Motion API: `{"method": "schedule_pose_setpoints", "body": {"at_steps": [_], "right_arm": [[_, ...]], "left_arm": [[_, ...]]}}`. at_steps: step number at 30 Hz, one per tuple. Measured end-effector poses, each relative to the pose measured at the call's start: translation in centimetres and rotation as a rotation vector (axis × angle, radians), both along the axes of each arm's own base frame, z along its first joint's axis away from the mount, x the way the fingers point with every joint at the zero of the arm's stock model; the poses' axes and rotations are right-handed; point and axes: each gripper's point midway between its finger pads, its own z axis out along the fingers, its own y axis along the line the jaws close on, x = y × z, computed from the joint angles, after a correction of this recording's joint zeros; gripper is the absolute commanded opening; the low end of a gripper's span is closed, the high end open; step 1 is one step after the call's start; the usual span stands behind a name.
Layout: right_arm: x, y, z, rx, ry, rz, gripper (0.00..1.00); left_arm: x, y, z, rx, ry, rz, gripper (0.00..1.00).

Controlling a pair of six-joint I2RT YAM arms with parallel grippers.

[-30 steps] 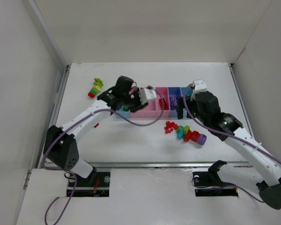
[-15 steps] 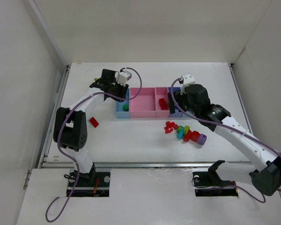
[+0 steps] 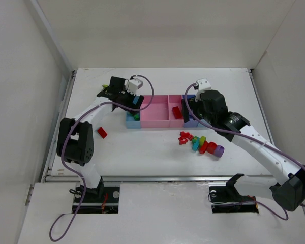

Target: Sort the legos into containers by color

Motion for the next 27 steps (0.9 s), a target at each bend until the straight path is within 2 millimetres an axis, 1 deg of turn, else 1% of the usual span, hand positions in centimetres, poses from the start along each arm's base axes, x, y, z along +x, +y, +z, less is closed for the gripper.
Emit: {"method": "schedule_pose_setpoints", "body": {"at_steps": [2, 3, 5, 6, 8, 9, 11, 12, 14, 15, 16, 17, 18, 19, 20, 22, 24, 26, 27], "right_arm": [[0.2, 0.1, 0.4, 0.003, -0.007, 0.001, 1.0], [0.3, 0.2, 0.5, 0.002, -0.01, 0.002, 1.0], [0.5, 0.3, 1.0, 0.0, -0.02, 0.006, 1.0], [0.5, 0.3, 1.1, -0.002, -0.024, 0.009, 1.0], [0.7, 0.3, 1.5, -0.009, -0.034, 0.014, 1.0], [0.7, 0.3, 1.7, -0.011, -0.04, 0.018, 1.0], [0.8, 0.3, 2.0, -0.018, -0.051, 0.023, 1.0], [0.9, 0.3, 2.1, -0.022, -0.057, 0.026, 1.0], [1.0, 0.2, 2.3, -0.029, -0.069, 0.025, 1.0], [1.1, 0.2, 2.4, -0.034, -0.076, 0.024, 1.0], [1.2, 0.1, 2.5, -0.037, -0.081, 0.023, 1.0], [1.2, 0.1, 2.5, -0.041, -0.083, 0.024, 1.0], [1.2, 0.0, 2.5, -0.046, -0.084, 0.025, 1.0], [1.2, 0.0, 2.6, -0.05, -0.087, 0.026, 1.0], [1.3, 0.0, 2.7, -0.054, -0.089, 0.027, 1.0], [1.3, 0.0, 2.8, -0.058, -0.095, 0.031, 1.0], [1.3, 0.0, 2.9, -0.062, -0.097, 0.038, 1.0], [1.3, 0.3, 2.9, -0.06, -0.098, 0.054, 1.0], [1.2, 0.6, 2.7, -0.058, -0.094, 0.071, 1.0]], "left_arm": [[-0.6, 0.2, 0.2, 0.009, -0.003, -0.012, 1.0], [-0.7, 0.3, 0.7, 0.012, -0.017, -0.019, 1.0], [-0.9, 0.4, 2.2, 0.017, -0.056, -0.038, 1.0], [-1.0, 0.5, 3.4, 0.019, -0.09, -0.052, 1.0], [-1.5, 0.8, 6.4, 0.029, -0.176, -0.086, 1.0], [-1.8, 0.9, 8.2, 0.035, -0.232, -0.105, 1.0], [-2.6, 1.3, 12.6, 0.032, -0.378, -0.122, 1.0], [-3.4, 1.6, 14.8, 0.024, -0.453, -0.12, 1.0], [-5.2, 2.2, 18.4, 0.003, -0.601, -0.118, 1.0], [-6.3, 2.4, 19.3, 0.003, -0.661, -0.125, 1.0], [-7.4, 2.7, 19.1, 0.024, -0.692, -0.146, 0.9], [-8.3, 2.9, 18.7, 0.053, -0.709, -0.175, 0.85], [-8.9, 3.1, 17.7, 0.089, -0.702, -0.206, 0.8], [-9.2, 3.4, 16.3, 0.13, -0.676, -0.242, 0.74], [-9.6, 3.9, 14.9, 0.187, -0.648, -0.285, 0.71], [-10.1, 5.8, 11.2, 0.317, -0.559, -0.369, 0.71], [-11.5, 8.5, 7.9, 0.456, -0.475, -0.47, 0.71], [-13.0, 10.4, 6.0, 0.596, -0.439, -0.605, 0.71], [-14.1, 11.1, 4.9, 0.681, -0.411, -0.728, 0.71]]}}
